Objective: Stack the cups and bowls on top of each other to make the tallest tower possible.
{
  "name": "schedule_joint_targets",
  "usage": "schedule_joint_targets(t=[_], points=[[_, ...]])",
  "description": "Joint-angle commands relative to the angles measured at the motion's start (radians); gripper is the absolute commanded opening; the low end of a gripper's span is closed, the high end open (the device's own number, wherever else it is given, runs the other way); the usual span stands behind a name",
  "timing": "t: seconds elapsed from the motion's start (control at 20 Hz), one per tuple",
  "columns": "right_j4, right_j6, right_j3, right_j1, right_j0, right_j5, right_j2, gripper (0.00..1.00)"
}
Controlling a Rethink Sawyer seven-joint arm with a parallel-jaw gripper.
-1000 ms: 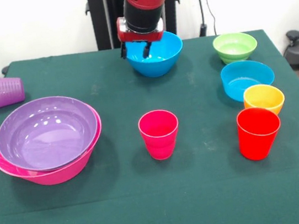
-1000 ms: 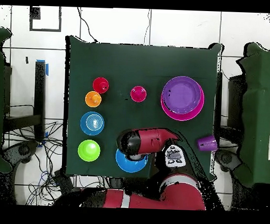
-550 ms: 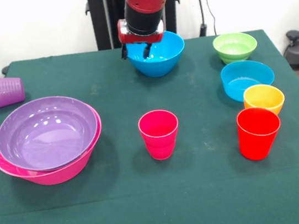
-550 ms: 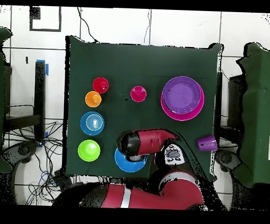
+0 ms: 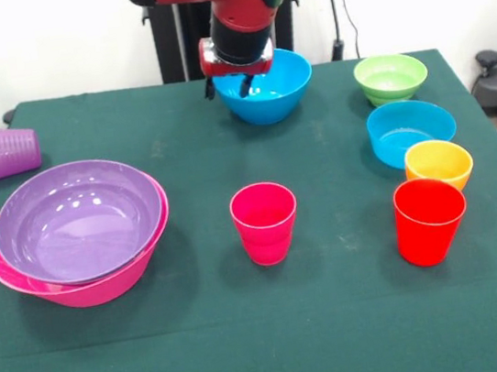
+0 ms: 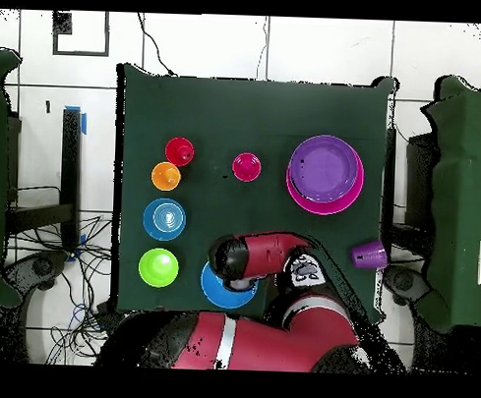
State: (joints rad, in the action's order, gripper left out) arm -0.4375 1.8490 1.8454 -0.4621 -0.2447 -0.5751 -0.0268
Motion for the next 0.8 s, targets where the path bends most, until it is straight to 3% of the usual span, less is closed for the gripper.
schedule_joint_targets(t=[0.05, 0.55, 0.6, 0.8], points=[[-0.049, -0.014, -0.075, 0.056, -0.004, 0.041, 0.085, 1.00], [-0.057, 0.009, -0.101, 0.081, -0.004, 0.063, 0.076, 1.00], [-0.058, 0.005, -0.102, 0.081, -0.006, 0.062, 0.079, 0.00], [-0.051, -0.041, -0.104, 0.074, -0.031, 0.041, 0.113, 0.00]])
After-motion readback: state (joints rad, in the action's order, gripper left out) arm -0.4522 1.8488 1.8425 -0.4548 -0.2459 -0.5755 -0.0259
